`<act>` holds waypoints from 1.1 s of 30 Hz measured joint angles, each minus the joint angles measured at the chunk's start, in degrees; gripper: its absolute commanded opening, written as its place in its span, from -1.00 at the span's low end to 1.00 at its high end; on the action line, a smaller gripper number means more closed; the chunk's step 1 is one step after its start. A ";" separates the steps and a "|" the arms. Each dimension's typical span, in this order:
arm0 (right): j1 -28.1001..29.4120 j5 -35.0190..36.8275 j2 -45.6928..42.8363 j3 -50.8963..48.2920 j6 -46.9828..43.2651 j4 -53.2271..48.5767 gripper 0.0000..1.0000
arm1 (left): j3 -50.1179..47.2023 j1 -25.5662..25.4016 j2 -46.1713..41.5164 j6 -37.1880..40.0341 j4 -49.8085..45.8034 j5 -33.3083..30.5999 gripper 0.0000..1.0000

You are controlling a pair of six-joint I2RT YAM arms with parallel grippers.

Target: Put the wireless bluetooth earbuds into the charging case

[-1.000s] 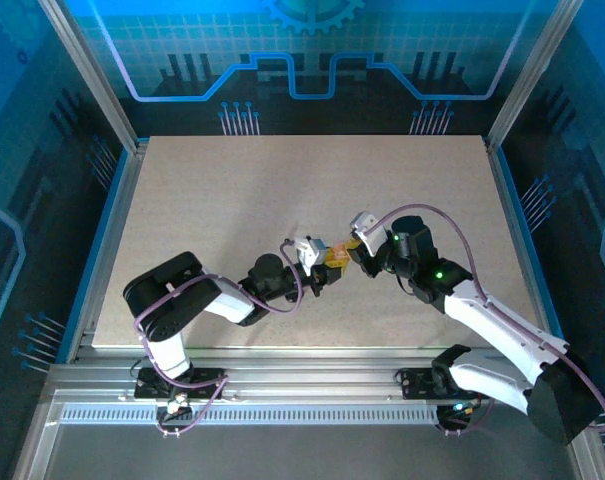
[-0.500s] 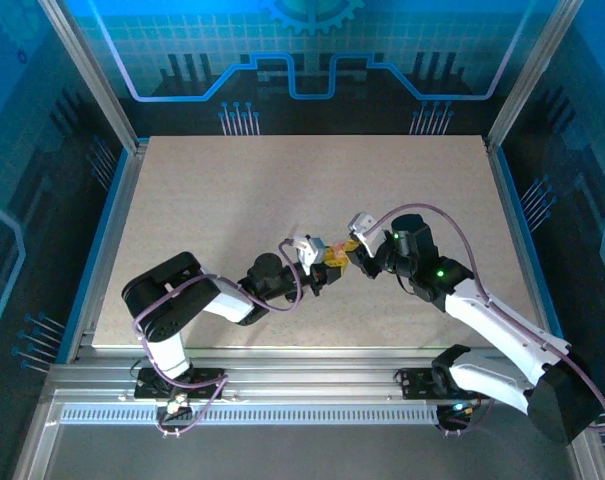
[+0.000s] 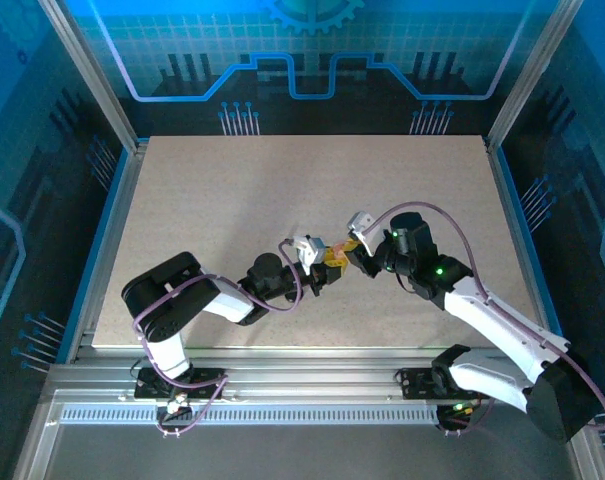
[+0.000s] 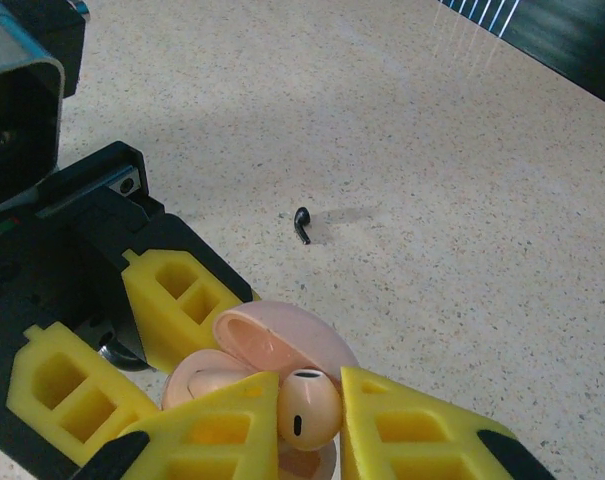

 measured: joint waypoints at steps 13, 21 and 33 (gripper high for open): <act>0.00 -1.31 0.00 0.37 0.24 -0.39 -0.46 | 0.00 0.07 -0.02 0.07 0.04 0.00 -0.55; -0.13 -1.31 0.24 0.57 0.66 -0.35 -0.34 | 0.00 0.13 -0.11 0.26 0.00 0.02 -0.56; -1.16 -8.02 -1.22 1.16 2.64 -1.25 -0.14 | 0.04 0.44 -0.66 0.28 0.17 -0.26 -0.56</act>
